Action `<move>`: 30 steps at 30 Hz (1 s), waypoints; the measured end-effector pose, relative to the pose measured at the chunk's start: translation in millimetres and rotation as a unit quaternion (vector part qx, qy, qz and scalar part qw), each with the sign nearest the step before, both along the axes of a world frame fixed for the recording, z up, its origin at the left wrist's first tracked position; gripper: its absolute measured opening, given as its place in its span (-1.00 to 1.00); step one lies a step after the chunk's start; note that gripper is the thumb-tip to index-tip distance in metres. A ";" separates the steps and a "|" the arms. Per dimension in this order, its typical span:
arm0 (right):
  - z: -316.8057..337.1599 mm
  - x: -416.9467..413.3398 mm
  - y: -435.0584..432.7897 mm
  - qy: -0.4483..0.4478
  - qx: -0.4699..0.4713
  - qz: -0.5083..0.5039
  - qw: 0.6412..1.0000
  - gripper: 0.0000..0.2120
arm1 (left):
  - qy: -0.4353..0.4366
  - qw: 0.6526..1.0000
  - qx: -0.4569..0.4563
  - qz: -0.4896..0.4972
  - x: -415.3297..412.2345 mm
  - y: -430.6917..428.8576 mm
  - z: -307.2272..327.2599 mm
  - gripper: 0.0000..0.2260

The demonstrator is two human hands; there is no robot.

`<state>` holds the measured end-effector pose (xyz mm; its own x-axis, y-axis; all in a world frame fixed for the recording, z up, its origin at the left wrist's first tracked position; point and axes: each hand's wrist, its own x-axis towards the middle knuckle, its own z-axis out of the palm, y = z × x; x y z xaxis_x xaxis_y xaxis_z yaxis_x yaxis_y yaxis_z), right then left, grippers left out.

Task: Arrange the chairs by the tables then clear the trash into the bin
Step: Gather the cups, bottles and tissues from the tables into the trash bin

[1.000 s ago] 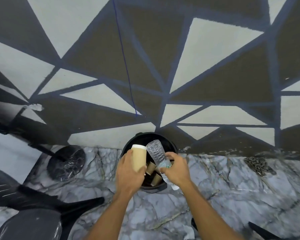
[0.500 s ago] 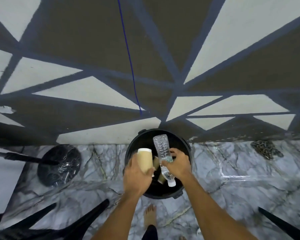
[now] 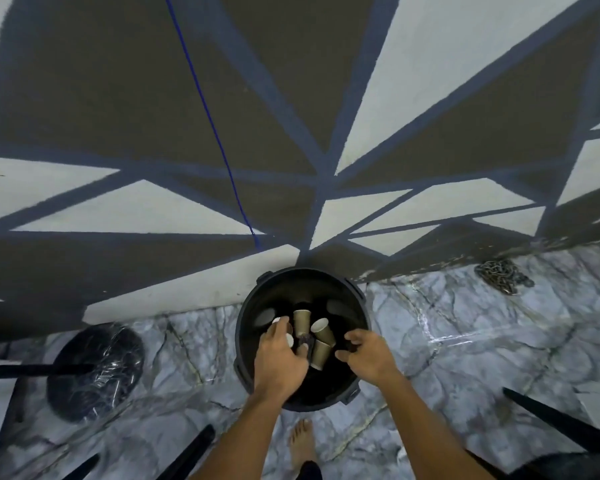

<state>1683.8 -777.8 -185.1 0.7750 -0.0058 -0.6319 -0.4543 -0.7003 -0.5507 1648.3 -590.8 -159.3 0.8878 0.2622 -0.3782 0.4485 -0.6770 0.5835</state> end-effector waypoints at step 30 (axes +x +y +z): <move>231.5 -463.5 -397.6 -0.201 -0.277 -0.496 0.798 -0.68 | -0.207 0.692 -0.129 -0.680 -258.1 -527.4 174.8 -0.50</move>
